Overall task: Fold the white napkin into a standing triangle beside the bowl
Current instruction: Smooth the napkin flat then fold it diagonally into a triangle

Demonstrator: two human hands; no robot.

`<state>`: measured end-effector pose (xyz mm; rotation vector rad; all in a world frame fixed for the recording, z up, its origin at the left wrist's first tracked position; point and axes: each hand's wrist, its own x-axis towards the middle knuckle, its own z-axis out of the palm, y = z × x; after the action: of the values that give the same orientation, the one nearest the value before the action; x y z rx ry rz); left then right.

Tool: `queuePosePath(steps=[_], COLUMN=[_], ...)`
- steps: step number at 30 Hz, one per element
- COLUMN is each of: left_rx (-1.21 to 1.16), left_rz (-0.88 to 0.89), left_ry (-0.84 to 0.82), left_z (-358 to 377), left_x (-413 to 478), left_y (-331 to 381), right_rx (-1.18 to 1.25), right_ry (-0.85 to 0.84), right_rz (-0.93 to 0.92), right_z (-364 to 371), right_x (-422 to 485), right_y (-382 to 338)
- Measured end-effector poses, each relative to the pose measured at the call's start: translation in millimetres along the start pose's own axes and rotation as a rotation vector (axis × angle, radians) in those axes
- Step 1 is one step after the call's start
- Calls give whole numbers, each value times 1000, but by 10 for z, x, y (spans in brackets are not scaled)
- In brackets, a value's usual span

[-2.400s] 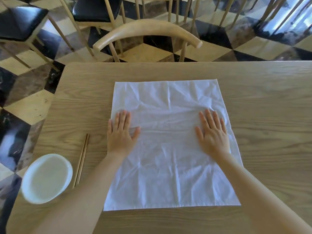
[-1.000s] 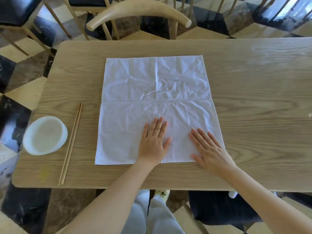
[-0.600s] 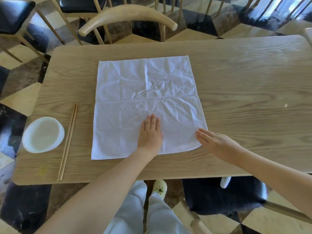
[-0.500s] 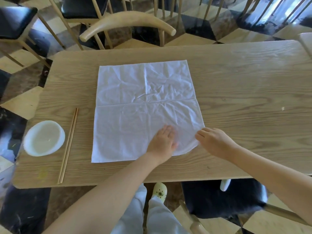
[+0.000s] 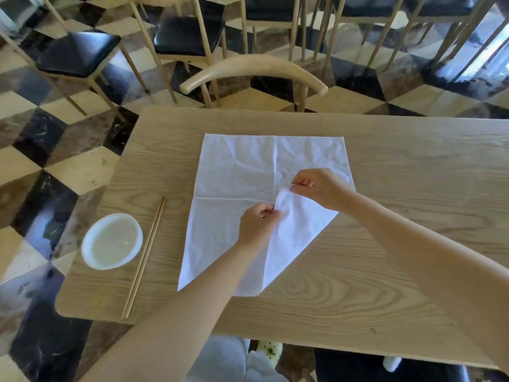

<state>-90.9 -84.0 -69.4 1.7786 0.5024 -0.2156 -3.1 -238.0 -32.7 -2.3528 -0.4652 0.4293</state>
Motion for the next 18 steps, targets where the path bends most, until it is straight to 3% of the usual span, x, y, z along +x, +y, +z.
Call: queuePosePath(steps=[8,18], left_rx=[-69,-7], left_rz=[-45,-79], left_ry=[208,246], left_z=[-770,-1261], left_x=[898,1988], left_y=[100,56], right_rx=[63,39], right_ry=[35,45], right_rz=[6,39], right_z=[456,916], right_x=[1255,2389], right_y=[-499,-684])
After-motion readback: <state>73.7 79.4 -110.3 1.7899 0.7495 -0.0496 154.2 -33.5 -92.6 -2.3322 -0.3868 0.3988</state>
